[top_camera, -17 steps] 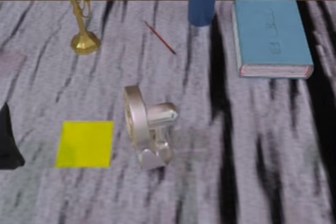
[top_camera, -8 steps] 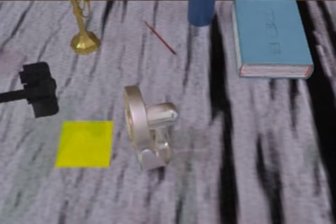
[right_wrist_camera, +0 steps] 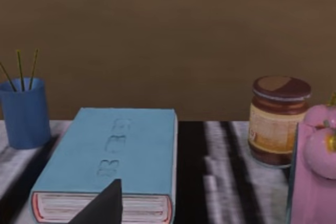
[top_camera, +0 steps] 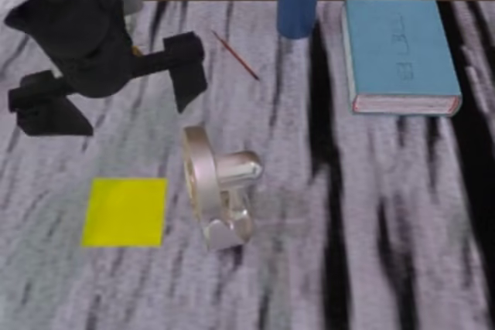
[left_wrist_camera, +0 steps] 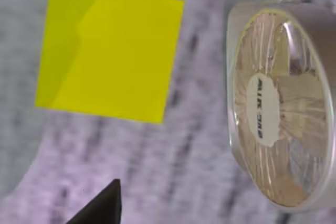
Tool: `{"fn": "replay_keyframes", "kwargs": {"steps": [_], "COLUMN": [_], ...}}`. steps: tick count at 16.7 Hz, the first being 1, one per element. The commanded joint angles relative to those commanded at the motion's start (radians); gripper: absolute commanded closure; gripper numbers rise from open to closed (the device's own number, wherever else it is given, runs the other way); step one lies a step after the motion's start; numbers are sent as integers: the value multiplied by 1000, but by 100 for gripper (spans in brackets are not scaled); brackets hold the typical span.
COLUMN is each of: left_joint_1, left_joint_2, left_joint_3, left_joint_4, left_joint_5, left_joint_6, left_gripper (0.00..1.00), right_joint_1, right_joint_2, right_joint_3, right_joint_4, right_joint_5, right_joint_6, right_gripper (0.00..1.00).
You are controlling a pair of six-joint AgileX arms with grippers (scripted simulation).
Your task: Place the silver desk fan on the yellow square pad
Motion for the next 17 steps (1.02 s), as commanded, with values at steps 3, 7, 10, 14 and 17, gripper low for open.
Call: {"fn": "replay_keyframes", "kwargs": {"steps": [3, 7, 10, 14, 17], "left_joint_1": [-55, -100, -107, -102, -103], "left_joint_2": [214, 375, 395, 393, 395], "left_joint_3": [205, 367, 388, 382, 318], "left_joint_4": [-133, -233, -246, -240, -176], "left_joint_5": [-3, -2, -2, -1, -2], "left_joint_6": [-85, -154, -163, -162, -160], "left_gripper": [0, 0, 0, 0, 0], "right_joint_1": [0, 0, 0, 0, 0], "right_joint_2": [0, 0, 0, 0, 0], "right_joint_3": [0, 0, 0, 0, 0], "right_joint_4": [0, 0, 0, 0, 0], "right_joint_5": [0, 0, 0, 0, 0], "right_joint_6": [0, 0, 0, 0, 0], "right_gripper": [0, 0, 0, 0, 0]}}
